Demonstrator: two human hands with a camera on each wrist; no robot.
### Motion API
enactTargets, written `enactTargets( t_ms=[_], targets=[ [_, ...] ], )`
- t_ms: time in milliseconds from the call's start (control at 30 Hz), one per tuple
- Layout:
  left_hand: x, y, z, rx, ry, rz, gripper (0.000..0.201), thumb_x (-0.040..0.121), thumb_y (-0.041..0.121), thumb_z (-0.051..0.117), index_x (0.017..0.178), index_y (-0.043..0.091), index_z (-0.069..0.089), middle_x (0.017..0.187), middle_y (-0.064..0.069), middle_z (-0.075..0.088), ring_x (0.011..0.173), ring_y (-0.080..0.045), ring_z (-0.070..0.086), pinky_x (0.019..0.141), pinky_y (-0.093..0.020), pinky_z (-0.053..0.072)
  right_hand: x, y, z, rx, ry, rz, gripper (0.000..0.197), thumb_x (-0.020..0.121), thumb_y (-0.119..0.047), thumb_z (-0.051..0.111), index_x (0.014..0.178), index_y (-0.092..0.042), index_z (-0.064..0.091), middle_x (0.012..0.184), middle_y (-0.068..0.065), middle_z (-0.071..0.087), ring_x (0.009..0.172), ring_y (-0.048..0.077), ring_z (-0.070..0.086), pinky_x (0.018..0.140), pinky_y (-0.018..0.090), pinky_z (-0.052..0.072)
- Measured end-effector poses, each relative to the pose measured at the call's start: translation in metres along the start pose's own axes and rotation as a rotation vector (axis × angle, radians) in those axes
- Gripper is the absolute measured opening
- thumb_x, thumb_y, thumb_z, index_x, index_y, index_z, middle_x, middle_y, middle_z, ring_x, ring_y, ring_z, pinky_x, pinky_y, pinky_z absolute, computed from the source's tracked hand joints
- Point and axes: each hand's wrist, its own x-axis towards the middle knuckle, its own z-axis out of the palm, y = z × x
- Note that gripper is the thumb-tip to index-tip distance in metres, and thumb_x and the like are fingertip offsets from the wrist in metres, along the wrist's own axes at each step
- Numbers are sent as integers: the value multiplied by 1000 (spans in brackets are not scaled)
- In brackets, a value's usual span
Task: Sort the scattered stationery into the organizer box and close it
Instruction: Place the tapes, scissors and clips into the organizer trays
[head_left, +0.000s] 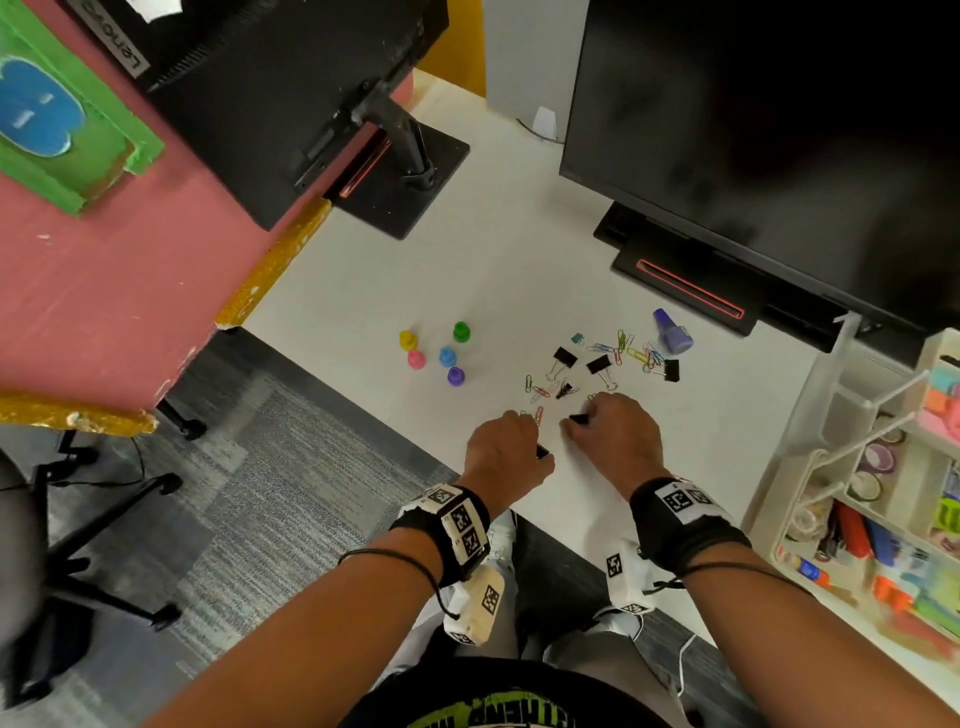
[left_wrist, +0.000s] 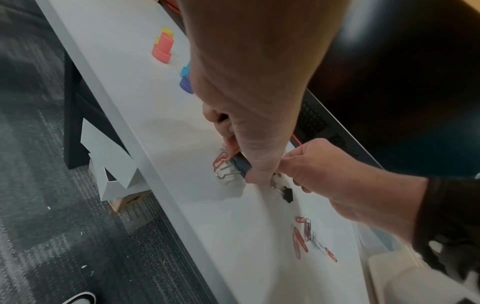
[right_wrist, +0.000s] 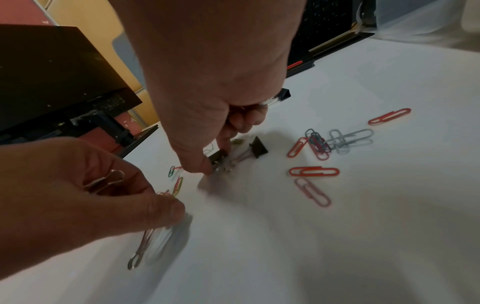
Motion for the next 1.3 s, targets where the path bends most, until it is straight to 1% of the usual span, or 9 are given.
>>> enactTargets(
  t_ms=[233,467,567,700,833,933,1067,1200,1300],
  targets=[
    [-6,10,-12,-96,104,44,54,89,58,56,122,15,55,111,-4,60,95,-25,64,78,-36,54,-10,4,-7,198,17,18,29,78,-42,80,92,-19,68,87,-5,68,81,17,64,71,32,54],
    [-3,61,-34,-480,225,192,38,80,55,66,93,23,49,83,7,62,73,-14,59,65,-35,53,-58,47,-58,788,122,142,11,84,-19,81,90,-15,72,73,-1,60,59,2,51,59,16,45],
    [-4,106,-42,-564,196,251,32,82,46,73,94,25,51,82,11,65,68,-8,60,60,-32,51,-87,81,-84,974,165,260,4,91,-17,72,92,-13,72,75,3,65,66,9,57,67,24,48],
    [-19,177,-36,-632,96,386,31,81,46,74,94,28,52,84,12,65,72,-5,61,63,-27,50,-133,134,-115,1385,219,399,16,94,-18,54,85,-7,61,75,12,60,61,21,48,54,28,38],
    [-38,252,-9,-588,-55,535,34,77,51,71,98,30,54,85,11,65,74,-8,63,68,-36,55,-180,198,-141,1644,279,529,20,99,-17,45,96,-6,62,78,16,63,57,21,52,53,28,39],
    [-52,303,16,-535,-121,589,33,75,51,71,96,30,57,81,9,65,73,-9,62,68,-36,56,-207,253,-152,1430,339,568,14,99,-12,53,93,-5,65,78,16,65,60,20,52,55,29,39],
    [-64,355,45,-496,-174,604,27,79,44,74,90,25,57,73,5,62,65,-12,59,60,-35,50,-228,321,-154,795,338,538,11,95,-4,65,90,-12,68,83,4,73,71,17,66,63,26,50],
    [-63,392,63,-379,-192,581,30,78,46,73,85,23,56,74,5,62,69,-16,61,59,-38,53,-230,353,-157,313,136,338,14,94,-9,67,86,-19,62,85,2,65,77,23,62,60,23,41],
    [-62,412,70,-264,-178,588,34,80,49,73,90,18,61,83,1,67,76,-19,63,59,-37,50,-226,360,-156,160,51,281,4,94,-12,66,92,-15,66,95,7,68,86,27,65,72,31,51]
  ],
)
